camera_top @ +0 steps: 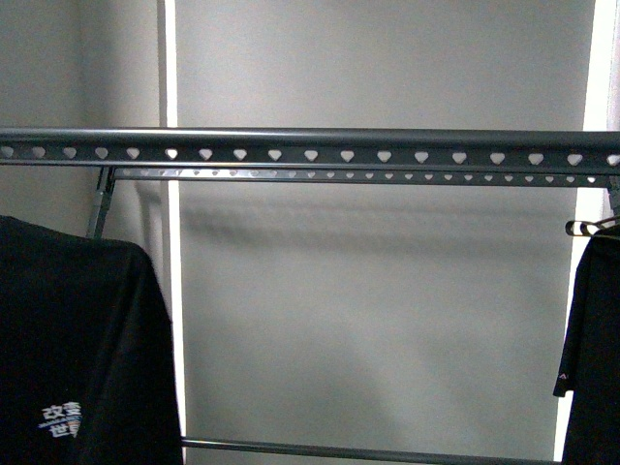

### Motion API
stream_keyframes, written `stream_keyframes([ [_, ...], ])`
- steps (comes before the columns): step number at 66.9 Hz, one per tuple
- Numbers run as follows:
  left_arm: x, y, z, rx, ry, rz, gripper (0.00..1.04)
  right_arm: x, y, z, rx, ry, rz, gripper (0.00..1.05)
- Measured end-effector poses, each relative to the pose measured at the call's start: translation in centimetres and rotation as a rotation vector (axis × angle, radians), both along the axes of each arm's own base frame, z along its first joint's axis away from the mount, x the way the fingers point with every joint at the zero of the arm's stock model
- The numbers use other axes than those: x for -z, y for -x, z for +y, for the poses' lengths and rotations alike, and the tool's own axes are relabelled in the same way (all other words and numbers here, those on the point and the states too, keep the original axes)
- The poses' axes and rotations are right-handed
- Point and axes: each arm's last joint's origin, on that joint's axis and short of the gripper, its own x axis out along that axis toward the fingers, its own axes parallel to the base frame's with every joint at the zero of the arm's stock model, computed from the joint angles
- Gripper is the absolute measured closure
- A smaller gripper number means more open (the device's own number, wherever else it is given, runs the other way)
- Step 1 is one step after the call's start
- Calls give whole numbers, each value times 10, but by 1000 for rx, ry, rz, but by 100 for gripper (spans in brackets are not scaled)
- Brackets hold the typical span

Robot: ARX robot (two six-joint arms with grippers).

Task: Hang clothes on hanger

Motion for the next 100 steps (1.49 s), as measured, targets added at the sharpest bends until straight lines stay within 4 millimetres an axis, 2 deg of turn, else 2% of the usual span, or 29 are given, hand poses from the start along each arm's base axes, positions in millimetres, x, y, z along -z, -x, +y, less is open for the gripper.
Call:
stream_keyframes([
  [23, 0, 0, 0, 0, 0, 0, 7, 0, 0, 0, 0, 0, 0, 7],
  [31, 2, -5, -6, 238, 50, 107, 7, 0, 0, 0, -3, 0, 0, 7],
  [38, -15, -15, -14, 226, 94, 89, 7, 0, 0, 0, -1, 0, 0, 7],
  [48, -64, -56, -14, -7, 248, 42, 7, 0, 0, 0, -2, 0, 0, 7],
  [54, -88, -94, -15, -119, 377, 32, 7, 0, 0, 0, -2, 0, 0, 7],
  [67, -106, -180, -22, -256, 561, 85, 7, 0, 0, 0, -2, 0, 0, 7],
  [72, -113, -218, -18, -323, 599, 72, 7, 0, 0, 0, -2, 0, 0, 7],
  [75, -119, -232, -13, -357, 606, 48, 7, 0, 0, 0, -2, 0, 0, 7],
  [85, -143, -260, -2, -409, 616, -16, 7, 0, 0, 0, -2, 0, 0, 7],
  [93, -150, -274, 3, -447, 614, -9, 7, 0, 0, 0, -2, 0, 0, 7],
  [100, -145, -281, 5, -491, 603, 36, 27, 0, 0, 0, -2, 0, 0, 7],
])
